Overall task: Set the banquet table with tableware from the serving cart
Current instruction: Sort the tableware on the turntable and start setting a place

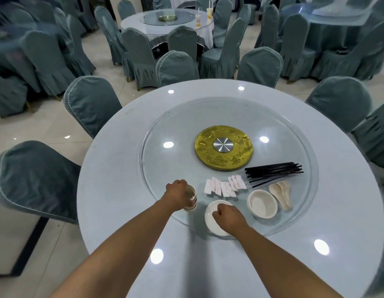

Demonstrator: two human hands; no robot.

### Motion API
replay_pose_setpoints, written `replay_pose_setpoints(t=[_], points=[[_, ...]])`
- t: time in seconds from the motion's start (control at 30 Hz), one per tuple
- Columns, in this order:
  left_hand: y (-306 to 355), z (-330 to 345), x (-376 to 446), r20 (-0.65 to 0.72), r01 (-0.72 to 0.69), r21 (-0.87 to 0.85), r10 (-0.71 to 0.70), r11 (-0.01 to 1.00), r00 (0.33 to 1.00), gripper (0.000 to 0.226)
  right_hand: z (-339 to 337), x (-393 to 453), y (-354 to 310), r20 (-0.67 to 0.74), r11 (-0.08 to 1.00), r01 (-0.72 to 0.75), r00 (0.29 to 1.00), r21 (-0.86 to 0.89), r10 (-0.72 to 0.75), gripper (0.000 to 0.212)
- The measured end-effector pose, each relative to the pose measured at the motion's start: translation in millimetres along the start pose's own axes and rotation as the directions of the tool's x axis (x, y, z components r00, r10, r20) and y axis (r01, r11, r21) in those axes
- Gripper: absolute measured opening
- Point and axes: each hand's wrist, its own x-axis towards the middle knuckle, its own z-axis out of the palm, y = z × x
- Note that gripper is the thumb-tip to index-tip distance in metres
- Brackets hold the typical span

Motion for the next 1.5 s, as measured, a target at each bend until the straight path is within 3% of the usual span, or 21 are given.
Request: replay_pose_setpoints(t=[0.17, 0.37, 0.6, 0.93, 1.1, 1.27, 1.5], points=[[-8.3, -20.7, -18.9, -0.050, 0.061, -0.177, -0.071, 0.982, 0.996, 0.085, -6.9, -2.7, -3.8, 0.069, 0.997, 0.073, 0.995, 0.023, -0.075, 0.024], [-49.3, -50.9, -40.0, -0.131, 0.090, -0.304, -0.135, 0.948, 0.982, 0.080, -0.8, -2.9, -29.6, 0.093, 0.990, 0.135, 0.986, 0.044, -0.139, 0.023], [-129.7, -48.2, -44.1, -0.109, 0.208, -0.255, -0.242, 0.944, 0.964, 0.074, 27.2, 4.4, -64.7, 0.132, 0.991, 0.131, 0.983, 0.011, -0.131, 0.023], [-247.1, 7.4, -29.6, 0.002, 0.292, -0.274, -0.303, 0.916, 0.953, 0.071, 90.5, 17.9, -99.0, 0.228, 0.997, 0.062, 0.973, -0.054, -0.048, 0.025], [-287.4, 33.3, -7.2, -0.025, 0.343, -0.185, -0.354, 0.921, 0.935, 0.078, 120.3, 28.8, -102.8, 0.212, 0.998, 0.024, 0.977, -0.066, -0.009, 0.025], [-306.7, 45.8, 16.4, -0.050, 0.362, -0.128, -0.370, 0.923, 0.927, 0.081, 131.2, 33.4, -100.2, 0.140, 0.998, -0.048, 0.989, -0.030, 0.052, 0.023], [-306.6, 60.5, 20.7, 0.023, 0.355, -0.251, -0.361, 0.901, 0.932, 0.089, 134.1, 31.1, -89.0, 0.135, 0.996, -0.088, 0.987, -0.012, 0.089, 0.024]])
